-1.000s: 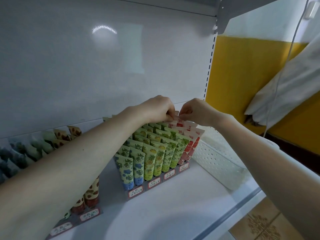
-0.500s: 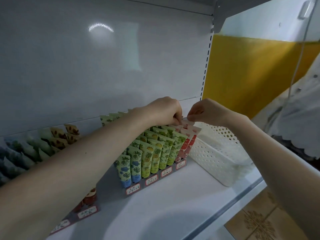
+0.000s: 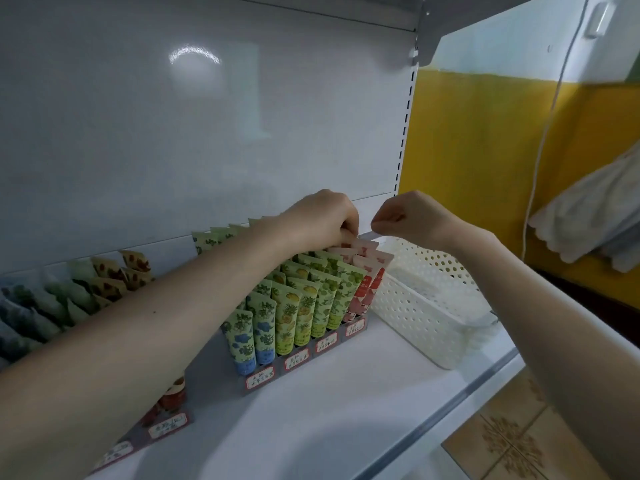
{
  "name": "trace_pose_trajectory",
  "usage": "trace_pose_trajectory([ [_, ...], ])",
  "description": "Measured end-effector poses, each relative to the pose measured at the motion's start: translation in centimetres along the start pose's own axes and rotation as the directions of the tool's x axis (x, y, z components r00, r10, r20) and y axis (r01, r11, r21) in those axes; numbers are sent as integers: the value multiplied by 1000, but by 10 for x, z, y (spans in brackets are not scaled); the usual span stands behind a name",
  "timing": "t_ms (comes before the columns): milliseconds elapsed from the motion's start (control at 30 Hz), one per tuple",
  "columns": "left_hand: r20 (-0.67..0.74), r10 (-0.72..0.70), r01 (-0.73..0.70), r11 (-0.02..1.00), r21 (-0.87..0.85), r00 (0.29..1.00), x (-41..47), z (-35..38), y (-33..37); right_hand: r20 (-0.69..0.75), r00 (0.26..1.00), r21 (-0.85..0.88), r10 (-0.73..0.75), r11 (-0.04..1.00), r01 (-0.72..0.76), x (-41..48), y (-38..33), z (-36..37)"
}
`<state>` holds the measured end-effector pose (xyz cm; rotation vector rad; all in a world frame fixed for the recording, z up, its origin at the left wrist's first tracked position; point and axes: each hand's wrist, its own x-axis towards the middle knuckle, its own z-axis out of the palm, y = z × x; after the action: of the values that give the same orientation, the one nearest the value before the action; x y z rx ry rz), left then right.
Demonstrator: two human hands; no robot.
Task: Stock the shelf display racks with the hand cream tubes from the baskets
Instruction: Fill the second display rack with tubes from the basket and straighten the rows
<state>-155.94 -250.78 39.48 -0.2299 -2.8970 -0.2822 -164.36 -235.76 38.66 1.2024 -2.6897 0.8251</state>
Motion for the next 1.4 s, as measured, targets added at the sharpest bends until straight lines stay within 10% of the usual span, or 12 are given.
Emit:
trace_pose_trajectory([
  [1400,143,3,-20,993,117,990,7,14,16,91,995,-26,43,999,-41,-22,14,16],
])
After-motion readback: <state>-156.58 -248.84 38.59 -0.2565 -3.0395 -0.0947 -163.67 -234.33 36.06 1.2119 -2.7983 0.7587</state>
